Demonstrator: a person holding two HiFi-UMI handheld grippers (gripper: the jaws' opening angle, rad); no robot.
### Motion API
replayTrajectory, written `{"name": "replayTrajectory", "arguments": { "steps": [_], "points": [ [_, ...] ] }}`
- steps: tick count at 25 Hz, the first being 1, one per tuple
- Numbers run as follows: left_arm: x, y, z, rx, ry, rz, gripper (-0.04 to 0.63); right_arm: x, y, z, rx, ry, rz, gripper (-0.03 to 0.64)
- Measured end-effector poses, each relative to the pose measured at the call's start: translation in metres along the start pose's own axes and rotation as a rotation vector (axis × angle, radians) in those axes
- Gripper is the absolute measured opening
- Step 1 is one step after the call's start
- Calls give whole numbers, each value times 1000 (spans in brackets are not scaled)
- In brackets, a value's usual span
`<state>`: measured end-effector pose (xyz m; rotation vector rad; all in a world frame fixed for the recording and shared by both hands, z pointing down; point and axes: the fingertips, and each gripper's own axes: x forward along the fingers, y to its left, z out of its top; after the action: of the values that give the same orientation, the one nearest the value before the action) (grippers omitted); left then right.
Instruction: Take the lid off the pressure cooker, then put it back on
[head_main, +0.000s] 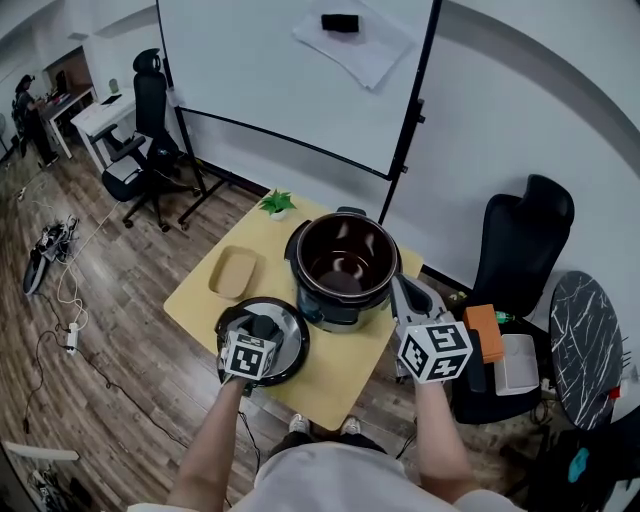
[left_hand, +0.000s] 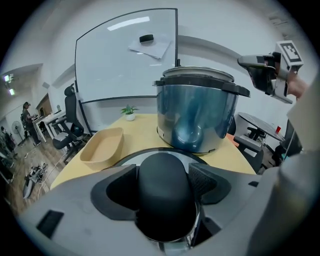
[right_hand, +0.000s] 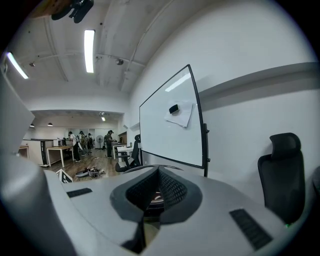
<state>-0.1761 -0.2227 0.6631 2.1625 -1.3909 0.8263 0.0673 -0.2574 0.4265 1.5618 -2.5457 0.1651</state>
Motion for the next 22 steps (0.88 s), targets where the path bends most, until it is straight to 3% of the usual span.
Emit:
{"name": "replayTrajectory", "arguments": {
  "steps": [7,22],
  "points": [
    [6,0,-2,-62,4,-24,319,-3,-10,-3,2,9,-15,2],
    [-1,1,-4,-117,27,-23,279,-10,-18,-3,8,5,-25,2]
  ]
}}
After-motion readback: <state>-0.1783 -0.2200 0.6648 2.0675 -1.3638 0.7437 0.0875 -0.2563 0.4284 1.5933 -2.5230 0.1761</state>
